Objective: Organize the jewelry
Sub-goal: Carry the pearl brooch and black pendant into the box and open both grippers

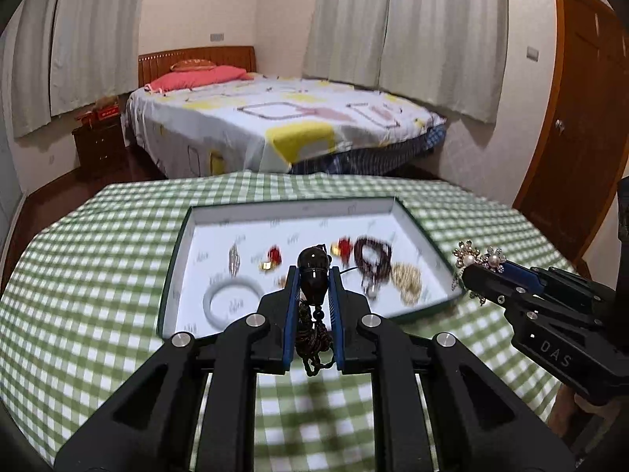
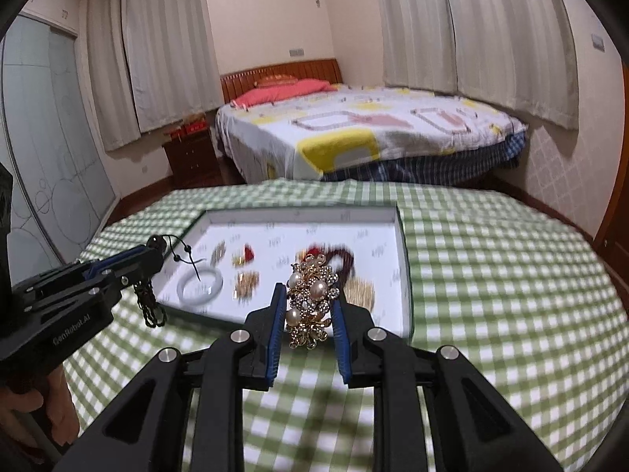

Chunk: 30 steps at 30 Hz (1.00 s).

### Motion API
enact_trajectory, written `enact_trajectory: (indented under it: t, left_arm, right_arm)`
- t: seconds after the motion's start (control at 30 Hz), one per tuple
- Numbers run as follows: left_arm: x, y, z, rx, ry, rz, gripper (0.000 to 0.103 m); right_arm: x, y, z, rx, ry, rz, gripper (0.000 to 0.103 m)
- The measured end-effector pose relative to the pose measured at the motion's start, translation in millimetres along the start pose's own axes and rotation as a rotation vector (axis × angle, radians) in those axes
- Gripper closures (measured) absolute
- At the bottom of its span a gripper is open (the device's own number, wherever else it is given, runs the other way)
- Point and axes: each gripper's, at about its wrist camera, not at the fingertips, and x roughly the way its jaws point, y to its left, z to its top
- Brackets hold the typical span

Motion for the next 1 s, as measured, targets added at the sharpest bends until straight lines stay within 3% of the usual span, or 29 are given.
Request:
enact_trajectory:
  t: [0.23, 0.5, 0.73, 1.0]
  left_arm:
    - [9, 0, 38, 0.020, -0.090, 0.019, 0.088]
    - [41, 5, 62, 0.019, -0.118, 0.039, 0.088]
    - [89, 9, 68, 0.010, -0.069, 0.070, 0.088]
    - [144, 12, 63, 0.004, 0.044, 0.099, 0.088]
  right_arm:
    - [9, -3, 43, -0.042, -0.094, -0.019, 0.080]
    - [40, -10, 67, -0.064, -0.121, -0.033, 0.080]
    - [81, -21, 69, -0.055, -0.087, -0.049, 0.080]
    - [118, -32, 68, -0.035, -0.023, -0.061, 0.080]
